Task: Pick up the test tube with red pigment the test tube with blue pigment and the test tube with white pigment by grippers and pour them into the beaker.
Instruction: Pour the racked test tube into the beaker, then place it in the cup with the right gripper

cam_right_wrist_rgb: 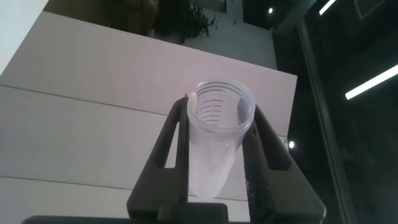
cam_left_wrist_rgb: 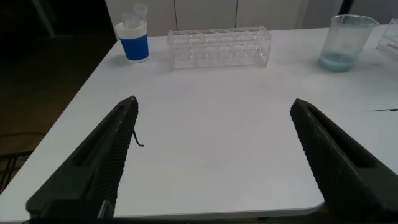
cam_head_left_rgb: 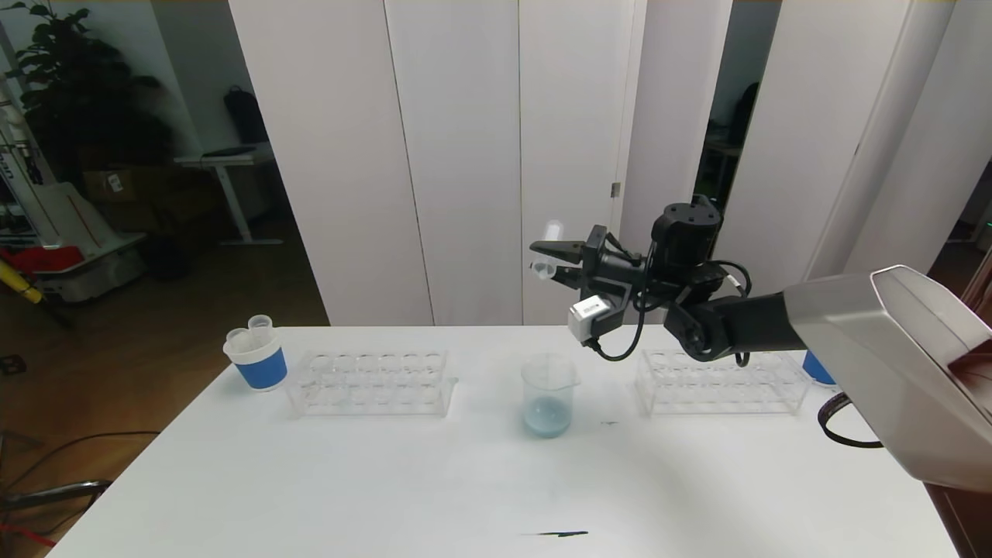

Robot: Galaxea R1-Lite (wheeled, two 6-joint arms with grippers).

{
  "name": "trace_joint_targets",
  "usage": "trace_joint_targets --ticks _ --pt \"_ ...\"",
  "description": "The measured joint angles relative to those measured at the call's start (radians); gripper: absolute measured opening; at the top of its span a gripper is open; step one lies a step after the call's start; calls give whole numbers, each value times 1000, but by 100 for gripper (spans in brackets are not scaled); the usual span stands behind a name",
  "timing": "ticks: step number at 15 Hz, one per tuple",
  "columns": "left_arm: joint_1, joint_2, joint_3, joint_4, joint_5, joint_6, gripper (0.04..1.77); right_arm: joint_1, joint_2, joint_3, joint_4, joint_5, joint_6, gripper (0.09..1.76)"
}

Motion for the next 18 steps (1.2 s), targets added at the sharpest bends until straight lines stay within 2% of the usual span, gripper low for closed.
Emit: trace_joint_targets --ticks 4,8,12,18 --pt "0 0 0 0 0 0 175 26 -40 4 13 -142 134 57" --pt "0 0 0 0 0 0 175 42 -80 4 5 -365 407 57" --pt "0 0 0 0 0 0 175 50 -97 5 -29 -474 630 57" --pt "0 0 0 0 0 0 175 99 -131 4 -33 -861 1072 57"
